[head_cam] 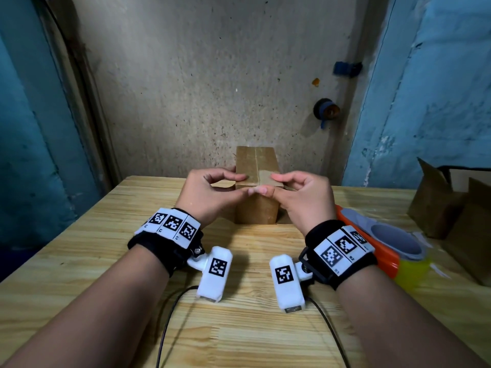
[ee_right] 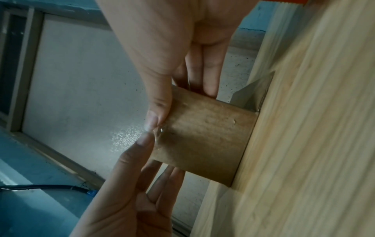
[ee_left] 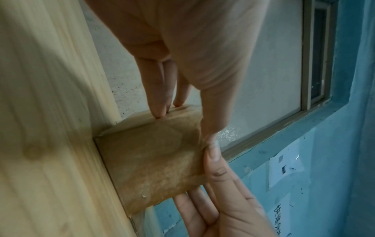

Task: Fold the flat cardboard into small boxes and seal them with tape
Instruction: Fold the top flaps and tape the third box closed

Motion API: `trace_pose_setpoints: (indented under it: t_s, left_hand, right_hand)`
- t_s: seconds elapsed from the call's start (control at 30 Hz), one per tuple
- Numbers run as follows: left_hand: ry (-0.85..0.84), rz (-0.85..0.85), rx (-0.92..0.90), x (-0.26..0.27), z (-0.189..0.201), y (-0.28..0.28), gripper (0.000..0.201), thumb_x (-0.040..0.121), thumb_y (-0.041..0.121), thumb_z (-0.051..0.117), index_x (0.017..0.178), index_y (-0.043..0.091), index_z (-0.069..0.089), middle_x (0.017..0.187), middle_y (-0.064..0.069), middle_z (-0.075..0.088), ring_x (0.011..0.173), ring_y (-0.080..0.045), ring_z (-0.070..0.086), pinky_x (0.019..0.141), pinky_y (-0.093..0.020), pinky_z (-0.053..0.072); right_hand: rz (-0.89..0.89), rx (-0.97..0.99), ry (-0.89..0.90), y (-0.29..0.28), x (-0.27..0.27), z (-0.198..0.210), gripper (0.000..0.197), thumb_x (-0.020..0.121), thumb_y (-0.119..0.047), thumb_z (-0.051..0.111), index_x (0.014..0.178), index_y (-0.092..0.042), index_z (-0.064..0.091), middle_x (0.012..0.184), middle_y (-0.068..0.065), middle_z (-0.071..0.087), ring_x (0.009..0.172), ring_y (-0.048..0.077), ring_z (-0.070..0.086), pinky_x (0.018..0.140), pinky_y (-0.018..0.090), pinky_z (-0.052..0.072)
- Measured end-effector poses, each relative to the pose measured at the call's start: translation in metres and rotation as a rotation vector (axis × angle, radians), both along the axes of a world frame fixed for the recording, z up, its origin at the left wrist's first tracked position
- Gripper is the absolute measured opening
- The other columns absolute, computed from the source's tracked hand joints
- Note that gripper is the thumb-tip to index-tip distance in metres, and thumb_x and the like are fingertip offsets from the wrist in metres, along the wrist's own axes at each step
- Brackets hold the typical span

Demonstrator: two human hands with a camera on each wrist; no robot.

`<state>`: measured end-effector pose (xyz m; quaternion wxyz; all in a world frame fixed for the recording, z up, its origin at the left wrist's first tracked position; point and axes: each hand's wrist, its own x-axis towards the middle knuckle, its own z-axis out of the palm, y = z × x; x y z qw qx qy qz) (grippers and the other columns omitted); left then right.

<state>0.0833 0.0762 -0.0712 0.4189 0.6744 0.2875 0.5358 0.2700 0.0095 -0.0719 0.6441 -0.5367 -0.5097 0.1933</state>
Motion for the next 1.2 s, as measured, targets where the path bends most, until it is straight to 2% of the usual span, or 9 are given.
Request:
trace_pose_setpoints:
  t_s: [0.13, 0.27, 0.47, 0.63, 0.77, 0.87, 0.93, 1.03, 1.2]
  left_hand:
    - [-0.002, 0.020, -0.031, -0.001, -0.003, 0.003, 0.037, 0.060, 0.038, 0.097, 0.093, 0.024, 0.083, 0.116, -0.002, 0.075, 0.115, -0.009, 0.068, 0.104, -0.047, 0.052]
    - [-0.014, 0.052, -0.029, 0.002, -0.006, 0.007, 0.036, 0.061, 0.034, 0.096, 0.093, 0.024, 0.083, 0.107, 0.002, 0.078, 0.106, -0.017, 0.073, 0.101, -0.052, 0.053]
    - [-0.021, -0.049, -0.094, -0.004, -0.004, 0.007, 0.043, 0.060, 0.012, 0.089, 0.101, 0.015, 0.079, 0.110, -0.001, 0.077, 0.101, -0.023, 0.075, 0.096, -0.046, 0.058]
    - [-0.026, 0.007, -0.120, -0.003, -0.003, 0.008, 0.041, 0.054, 0.033, 0.095, 0.091, 0.021, 0.083, 0.113, 0.003, 0.076, 0.104, -0.017, 0.073, 0.082, -0.041, 0.061]
    - [-0.034, 0.002, -0.096, -0.002, -0.004, 0.011, 0.031, 0.064, 0.016, 0.091, 0.093, 0.018, 0.081, 0.111, 0.001, 0.077, 0.099, -0.018, 0.075, 0.078, -0.036, 0.062]
    - [-0.038, -0.069, -0.113, -0.005, -0.004, 0.008, 0.036, 0.071, 0.001, 0.085, 0.103, 0.014, 0.078, 0.115, -0.003, 0.076, 0.095, -0.021, 0.075, 0.081, -0.034, 0.062]
    - [-0.050, -0.042, -0.104, -0.004, -0.003, 0.006, 0.032, 0.070, 0.007, 0.088, 0.100, 0.014, 0.079, 0.109, -0.001, 0.078, 0.095, -0.020, 0.076, 0.083, -0.035, 0.062]
    - [-0.125, 0.067, -0.037, 0.003, -0.005, 0.004, 0.028, 0.064, 0.020, 0.093, 0.088, 0.014, 0.081, 0.102, -0.004, 0.078, 0.095, -0.018, 0.074, 0.092, -0.036, 0.059]
    - [-0.121, 0.117, 0.041, 0.008, -0.012, 0.005, 0.031, 0.055, 0.040, 0.097, 0.078, 0.029, 0.080, 0.125, 0.000, 0.064, 0.126, -0.005, 0.057, 0.105, -0.042, 0.050]
  right_hand:
    - [0.086, -0.022, 0.038, 0.001, 0.003, -0.004, 0.040, 0.071, -0.007, 0.095, 0.107, -0.011, 0.077, 0.102, 0.002, 0.081, 0.096, 0.008, 0.077, 0.092, 0.035, 0.063]
    - [0.162, -0.061, 0.084, 0.000, 0.004, -0.007, 0.048, 0.075, 0.007, 0.088, 0.114, -0.020, 0.077, 0.116, 0.007, 0.078, 0.107, 0.014, 0.076, 0.099, 0.042, 0.060]
    - [0.103, -0.051, 0.079, 0.001, 0.005, -0.008, 0.041, 0.071, -0.026, 0.096, 0.109, -0.026, 0.082, 0.112, -0.004, 0.080, 0.108, 0.006, 0.074, 0.099, 0.040, 0.060]
    - [0.156, -0.099, 0.126, 0.001, 0.005, -0.005, 0.036, 0.078, -0.008, 0.090, 0.106, -0.028, 0.081, 0.111, -0.001, 0.080, 0.104, 0.007, 0.075, 0.100, 0.041, 0.059]
    - [0.212, -0.088, 0.138, -0.002, 0.004, -0.006, 0.045, 0.081, 0.003, 0.085, 0.112, -0.028, 0.079, 0.122, 0.008, 0.076, 0.111, 0.012, 0.074, 0.103, 0.040, 0.058]
    - [0.208, -0.065, 0.151, -0.005, 0.001, -0.005, 0.047, 0.076, -0.008, 0.092, 0.119, -0.021, 0.078, 0.120, 0.004, 0.077, 0.110, 0.010, 0.074, 0.099, 0.034, 0.059]
    - [0.156, -0.061, 0.128, -0.005, 0.000, -0.003, 0.048, 0.071, -0.022, 0.096, 0.116, -0.023, 0.080, 0.117, -0.001, 0.079, 0.110, 0.008, 0.073, 0.095, 0.032, 0.061]
    - [0.099, -0.044, 0.123, -0.001, 0.000, -0.004, 0.039, 0.073, -0.019, 0.095, 0.109, -0.020, 0.082, 0.108, -0.001, 0.081, 0.104, 0.008, 0.075, 0.096, 0.036, 0.061]
    - [0.123, 0.007, 0.162, 0.000, -0.001, -0.006, 0.028, 0.080, -0.011, 0.088, 0.107, -0.018, 0.081, 0.105, 0.006, 0.081, 0.102, 0.016, 0.077, 0.100, 0.043, 0.059]
